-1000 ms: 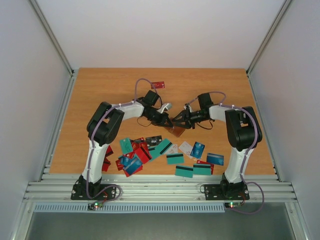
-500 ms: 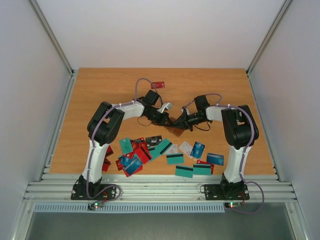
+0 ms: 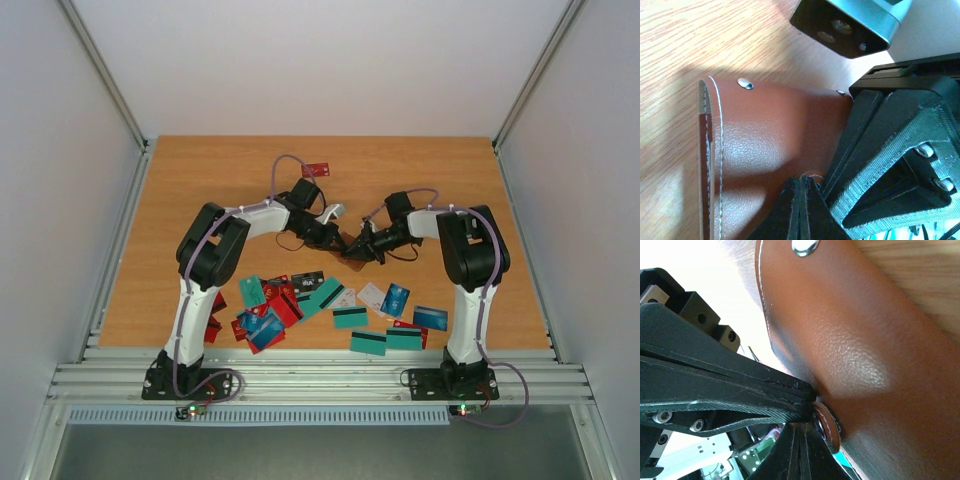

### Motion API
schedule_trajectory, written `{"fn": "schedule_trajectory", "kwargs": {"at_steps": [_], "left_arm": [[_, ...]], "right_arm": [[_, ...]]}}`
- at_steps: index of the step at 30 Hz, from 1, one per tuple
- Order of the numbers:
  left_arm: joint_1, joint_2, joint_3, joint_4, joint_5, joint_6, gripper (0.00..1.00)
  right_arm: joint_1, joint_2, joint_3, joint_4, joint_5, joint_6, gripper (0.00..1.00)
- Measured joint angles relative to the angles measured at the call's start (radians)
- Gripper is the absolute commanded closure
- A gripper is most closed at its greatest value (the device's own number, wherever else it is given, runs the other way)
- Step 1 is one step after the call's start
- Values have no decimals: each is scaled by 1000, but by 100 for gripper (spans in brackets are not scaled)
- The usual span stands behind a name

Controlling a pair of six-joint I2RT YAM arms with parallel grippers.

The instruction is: Put the credit cards into the card holder

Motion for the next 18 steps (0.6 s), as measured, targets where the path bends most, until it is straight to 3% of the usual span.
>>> {"fn": "schedule_trajectory", "kwargs": {"at_steps": [10,18], "left_arm": [[-2,0,5,-13,-5,31,100],[-6,8,31,-41,-19,61,100]], "right_arm": [[-30,11,3,-5,-26,10,99],[-38,42,60,-101,-20,-45,99]]}}
